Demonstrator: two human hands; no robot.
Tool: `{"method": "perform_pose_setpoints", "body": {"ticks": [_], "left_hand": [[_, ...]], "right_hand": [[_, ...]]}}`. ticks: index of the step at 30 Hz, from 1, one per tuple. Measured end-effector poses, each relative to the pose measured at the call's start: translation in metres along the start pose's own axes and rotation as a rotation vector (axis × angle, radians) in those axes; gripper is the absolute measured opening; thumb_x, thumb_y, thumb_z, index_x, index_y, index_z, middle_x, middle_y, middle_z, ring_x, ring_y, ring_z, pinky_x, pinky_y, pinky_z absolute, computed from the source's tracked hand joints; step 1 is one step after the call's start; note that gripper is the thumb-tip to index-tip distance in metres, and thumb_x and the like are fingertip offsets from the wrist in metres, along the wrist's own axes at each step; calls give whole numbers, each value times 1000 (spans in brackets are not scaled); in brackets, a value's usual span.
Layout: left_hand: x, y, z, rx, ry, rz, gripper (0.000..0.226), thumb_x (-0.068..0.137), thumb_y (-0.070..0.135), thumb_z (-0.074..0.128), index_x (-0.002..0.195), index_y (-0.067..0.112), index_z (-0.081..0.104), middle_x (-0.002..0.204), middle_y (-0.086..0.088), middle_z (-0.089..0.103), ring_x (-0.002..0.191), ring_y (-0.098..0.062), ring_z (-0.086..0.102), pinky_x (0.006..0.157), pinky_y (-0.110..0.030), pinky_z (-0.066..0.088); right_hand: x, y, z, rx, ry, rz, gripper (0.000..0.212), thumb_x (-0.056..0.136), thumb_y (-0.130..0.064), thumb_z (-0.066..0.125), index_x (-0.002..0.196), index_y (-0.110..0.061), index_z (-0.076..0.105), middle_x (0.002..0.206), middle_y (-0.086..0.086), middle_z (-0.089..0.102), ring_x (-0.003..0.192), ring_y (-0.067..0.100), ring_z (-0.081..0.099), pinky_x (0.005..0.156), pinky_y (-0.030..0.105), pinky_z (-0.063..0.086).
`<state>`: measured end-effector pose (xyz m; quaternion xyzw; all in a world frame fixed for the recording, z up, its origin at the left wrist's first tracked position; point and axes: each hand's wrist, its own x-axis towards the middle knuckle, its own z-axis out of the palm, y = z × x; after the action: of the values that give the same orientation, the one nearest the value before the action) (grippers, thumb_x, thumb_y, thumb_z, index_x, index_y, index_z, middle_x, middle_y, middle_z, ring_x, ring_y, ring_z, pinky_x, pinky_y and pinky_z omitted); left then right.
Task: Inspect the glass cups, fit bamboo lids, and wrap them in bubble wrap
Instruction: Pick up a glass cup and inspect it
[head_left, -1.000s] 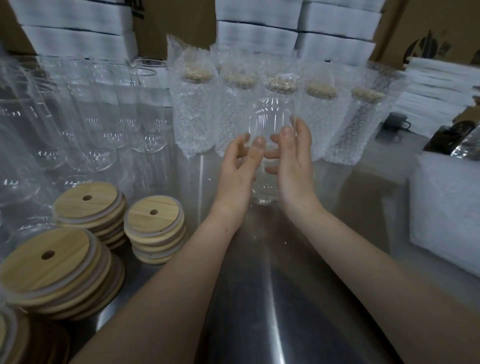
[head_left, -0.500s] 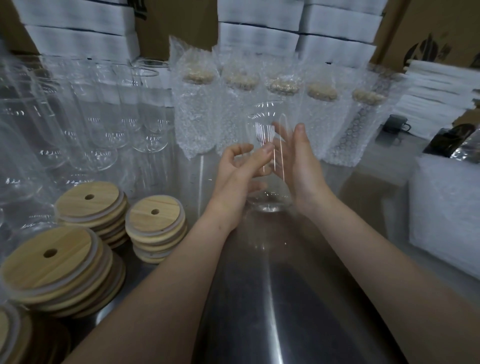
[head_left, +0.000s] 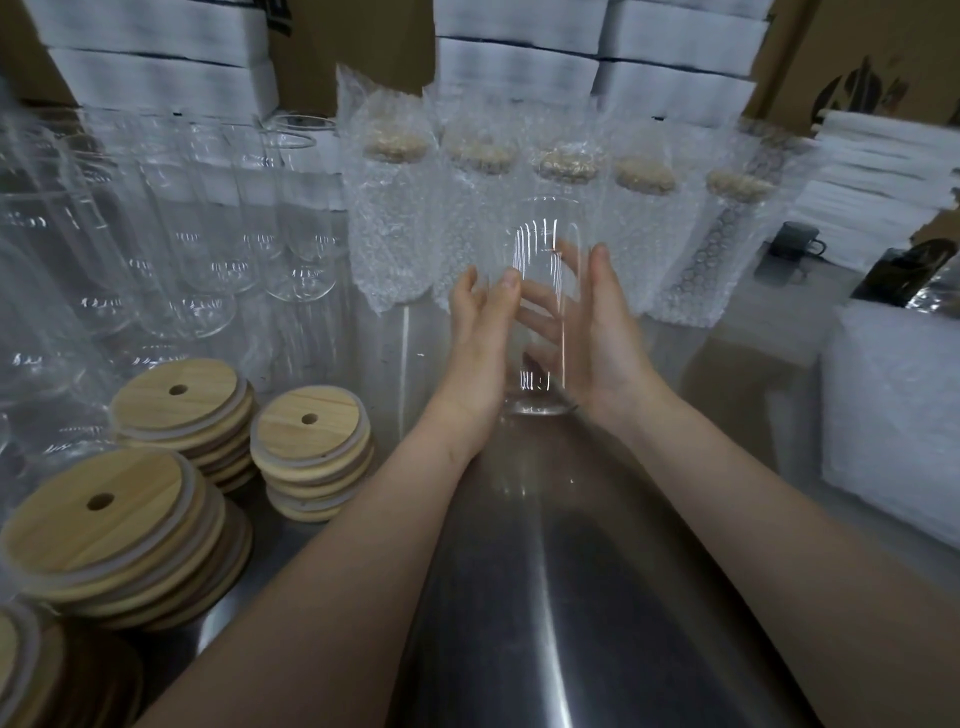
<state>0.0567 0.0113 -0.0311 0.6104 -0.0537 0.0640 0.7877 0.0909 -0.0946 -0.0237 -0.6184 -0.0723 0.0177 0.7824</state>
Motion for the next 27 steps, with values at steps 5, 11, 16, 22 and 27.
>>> {"method": "perform_pose_setpoints", "body": {"ticks": [5, 11, 16, 22, 27], "left_hand": [[-3, 2, 1, 143, 140, 163, 28, 101, 30, 49, 128, 21, 46, 133, -11, 46, 112, -11, 53, 86, -12, 45], [-2, 1, 6, 226, 70, 137, 70, 78, 39, 79, 136, 28, 41, 126, -14, 50, 111, -20, 57, 96, -29, 50], [-4, 4, 3, 182, 87, 122, 66, 80, 31, 79, 136, 25, 46, 117, -13, 60, 89, -12, 62, 80, -24, 52], [-10, 8, -1, 71, 59, 85, 53, 84, 25, 75, 129, 19, 48, 111, -15, 67, 94, -17, 68, 83, -41, 56], [-9, 9, -4, 3, -11, 52, 43, 90, 21, 67, 130, 17, 51, 94, 2, 70, 93, -13, 68, 82, -39, 55]], "right_hand": [[-4, -1, 10, -60, 161, -106, 39, 103, -53, 28, 130, -31, 46, 119, 15, 66, 101, 40, 68, 86, 63, 54], [-6, 1, 13, -189, 252, -298, 38, 90, -56, 36, 119, -35, 50, 102, -4, 59, 93, 17, 62, 78, 33, 56], [-5, -4, 8, -199, 261, -227, 34, 105, -45, 30, 112, -31, 60, 92, -2, 58, 72, 8, 61, 70, 35, 54], [-1, -12, 0, -184, 223, -112, 53, 104, -54, 23, 102, -28, 68, 72, -8, 63, 69, 13, 59, 67, 33, 46], [1, -14, -5, -164, 186, -40, 58, 103, -54, 20, 99, -31, 73, 83, 0, 56, 65, 11, 52, 61, 26, 40]]}}
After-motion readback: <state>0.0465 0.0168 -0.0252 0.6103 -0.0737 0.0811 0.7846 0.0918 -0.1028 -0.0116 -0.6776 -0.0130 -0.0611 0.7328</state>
